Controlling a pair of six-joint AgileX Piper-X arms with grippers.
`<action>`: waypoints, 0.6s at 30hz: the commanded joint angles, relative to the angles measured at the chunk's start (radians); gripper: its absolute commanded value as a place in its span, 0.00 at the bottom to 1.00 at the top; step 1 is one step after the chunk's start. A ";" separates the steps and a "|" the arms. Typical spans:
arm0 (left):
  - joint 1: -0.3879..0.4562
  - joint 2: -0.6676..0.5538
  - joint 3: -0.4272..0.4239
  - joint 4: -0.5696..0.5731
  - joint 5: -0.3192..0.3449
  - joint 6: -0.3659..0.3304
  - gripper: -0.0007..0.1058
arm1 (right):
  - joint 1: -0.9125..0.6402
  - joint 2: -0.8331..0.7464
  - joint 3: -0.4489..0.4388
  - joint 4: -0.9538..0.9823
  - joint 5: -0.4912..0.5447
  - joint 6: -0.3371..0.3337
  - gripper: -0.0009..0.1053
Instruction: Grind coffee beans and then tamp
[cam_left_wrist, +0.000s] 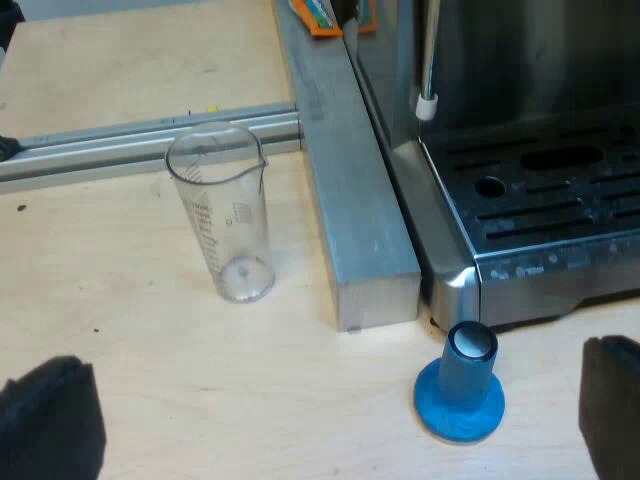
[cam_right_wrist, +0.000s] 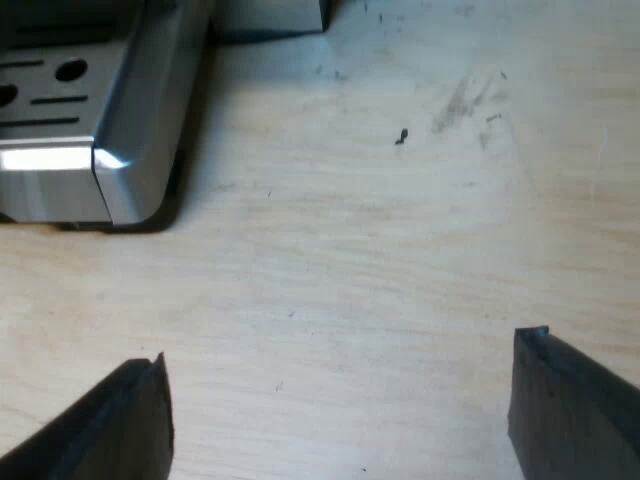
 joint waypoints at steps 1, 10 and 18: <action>0.000 -0.139 -0.002 -0.016 -0.011 -0.011 0.93 | -0.003 -0.046 -0.005 -0.015 -0.008 0.002 0.67; 0.000 -0.139 0.001 -0.022 -0.011 -0.008 0.93 | -0.003 -0.046 -0.005 -0.015 -0.006 0.002 0.67; 0.000 -0.139 0.008 -0.036 -0.011 -0.003 0.93 | -0.003 -0.046 -0.005 -0.015 -0.006 0.002 0.67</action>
